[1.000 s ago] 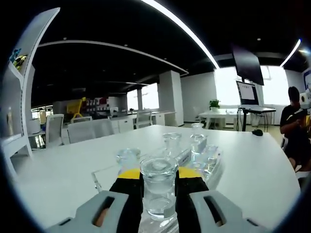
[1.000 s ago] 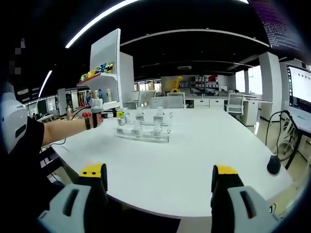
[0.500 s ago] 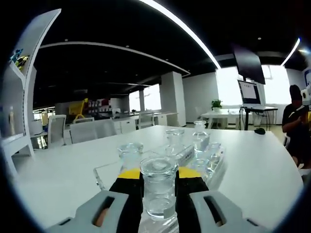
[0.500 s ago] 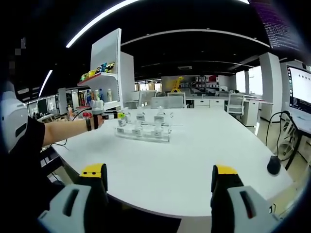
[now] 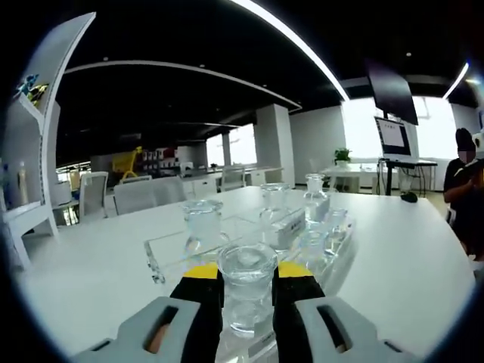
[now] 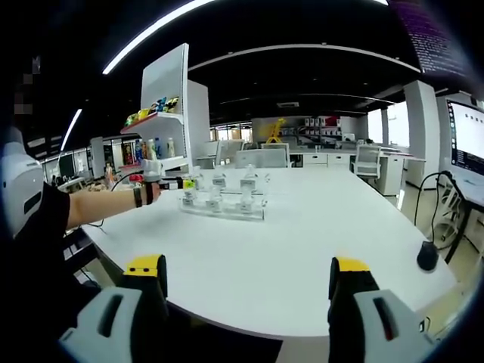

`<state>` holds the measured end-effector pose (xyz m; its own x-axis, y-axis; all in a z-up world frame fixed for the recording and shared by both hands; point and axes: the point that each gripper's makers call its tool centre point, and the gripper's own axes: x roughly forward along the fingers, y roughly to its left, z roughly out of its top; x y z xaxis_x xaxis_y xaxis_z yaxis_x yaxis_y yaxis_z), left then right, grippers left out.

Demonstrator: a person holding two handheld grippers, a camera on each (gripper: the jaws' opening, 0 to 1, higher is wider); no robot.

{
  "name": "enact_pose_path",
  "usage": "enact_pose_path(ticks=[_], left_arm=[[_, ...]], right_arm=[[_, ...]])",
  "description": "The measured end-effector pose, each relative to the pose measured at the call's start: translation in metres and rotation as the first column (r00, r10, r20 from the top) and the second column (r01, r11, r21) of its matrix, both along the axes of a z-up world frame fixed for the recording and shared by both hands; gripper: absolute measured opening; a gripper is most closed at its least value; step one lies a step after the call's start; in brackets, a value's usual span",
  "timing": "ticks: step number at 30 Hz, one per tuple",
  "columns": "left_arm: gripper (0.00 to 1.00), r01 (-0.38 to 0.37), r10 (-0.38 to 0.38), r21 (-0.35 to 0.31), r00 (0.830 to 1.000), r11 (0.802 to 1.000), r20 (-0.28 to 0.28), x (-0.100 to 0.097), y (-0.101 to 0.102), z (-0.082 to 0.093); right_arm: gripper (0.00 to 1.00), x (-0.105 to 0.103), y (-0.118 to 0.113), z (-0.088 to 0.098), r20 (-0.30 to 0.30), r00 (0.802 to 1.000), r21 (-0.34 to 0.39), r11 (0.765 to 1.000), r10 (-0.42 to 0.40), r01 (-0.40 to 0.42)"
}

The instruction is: Identify the label on the chemical reagent bottle, grasp the chemical reagent bottle, and place it in the designated position on the reagent rack

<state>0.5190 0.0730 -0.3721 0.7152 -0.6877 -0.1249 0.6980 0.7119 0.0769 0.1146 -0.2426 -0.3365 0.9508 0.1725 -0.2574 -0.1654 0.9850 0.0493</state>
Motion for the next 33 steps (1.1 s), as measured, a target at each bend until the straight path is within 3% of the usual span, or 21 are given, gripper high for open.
enact_pose_path(ticks=[13,19,29,33], left_arm=[[0.25,-0.043,0.045,0.052,0.998,0.998,-0.039,-0.008,0.001,-0.011],[0.25,-0.079,0.082,0.104,0.996,0.991,-0.032,-0.010,0.005,-0.014],[0.25,-0.103,0.108,0.114,0.993,0.988,-0.041,-0.013,0.004,-0.020],[0.25,-0.116,0.125,0.151,0.991,0.982,-0.049,-0.014,0.005,-0.026]], right_arm=[[0.85,-0.001,-0.002,0.000,0.000,1.000,0.000,1.000,-0.003,0.003],[0.85,-0.001,-0.003,0.000,0.003,1.000,0.003,1.000,-0.005,0.005],[0.85,-0.002,-0.003,0.000,0.003,1.000,0.001,1.000,-0.006,0.006],[0.85,-0.002,-0.003,0.000,0.002,1.000,0.001,1.000,-0.008,0.008]])
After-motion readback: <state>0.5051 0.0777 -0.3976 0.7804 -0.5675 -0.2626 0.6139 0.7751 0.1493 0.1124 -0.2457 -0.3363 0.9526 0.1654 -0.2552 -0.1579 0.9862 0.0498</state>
